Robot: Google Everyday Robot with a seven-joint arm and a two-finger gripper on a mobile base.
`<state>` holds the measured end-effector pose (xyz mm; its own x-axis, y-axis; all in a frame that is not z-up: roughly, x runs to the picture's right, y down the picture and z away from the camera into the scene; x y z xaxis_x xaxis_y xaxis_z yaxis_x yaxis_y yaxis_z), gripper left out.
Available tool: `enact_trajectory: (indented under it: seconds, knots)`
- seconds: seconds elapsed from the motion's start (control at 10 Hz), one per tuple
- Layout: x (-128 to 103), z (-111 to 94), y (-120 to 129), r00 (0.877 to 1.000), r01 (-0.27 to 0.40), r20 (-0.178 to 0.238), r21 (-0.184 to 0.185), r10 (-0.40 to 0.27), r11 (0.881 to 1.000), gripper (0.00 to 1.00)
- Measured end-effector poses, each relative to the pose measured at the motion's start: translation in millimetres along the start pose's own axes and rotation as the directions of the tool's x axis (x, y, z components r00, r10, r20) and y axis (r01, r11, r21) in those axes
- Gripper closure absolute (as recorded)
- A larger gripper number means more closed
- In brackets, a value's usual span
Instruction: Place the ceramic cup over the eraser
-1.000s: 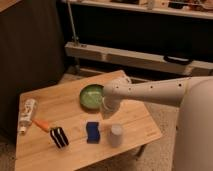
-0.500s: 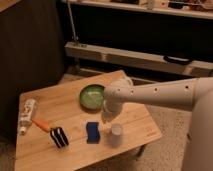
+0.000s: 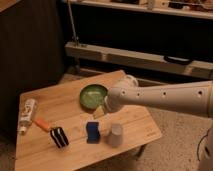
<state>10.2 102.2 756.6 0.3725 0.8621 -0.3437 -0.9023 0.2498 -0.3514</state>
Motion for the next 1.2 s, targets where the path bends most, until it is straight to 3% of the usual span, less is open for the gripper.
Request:
enact_trajectory:
  seconds: [0.3, 0.6, 0.8, 1.0, 1.2]
  knots:
    - [8.1, -17.8, -13.9, 0.995, -0.065, -0.078, 0.037, 0.067, 0.997, 0.2]
    - [40.9, -28.3, -11.9, 0.981, -0.089, -0.166, 0.047, 0.095, 0.995, 0.2]
    - [59.6, -27.0, -1.8, 0.974, -0.097, -0.199, 0.05, 0.105, 0.994, 0.2]
    - [76.9, -24.0, -4.6, 0.972, -0.119, -0.2, 0.041, 0.125, 0.992, 0.2]
    - [92.7, -21.6, -9.7, 0.973, -0.149, -0.173, 0.032, 0.152, 0.988, 0.2]
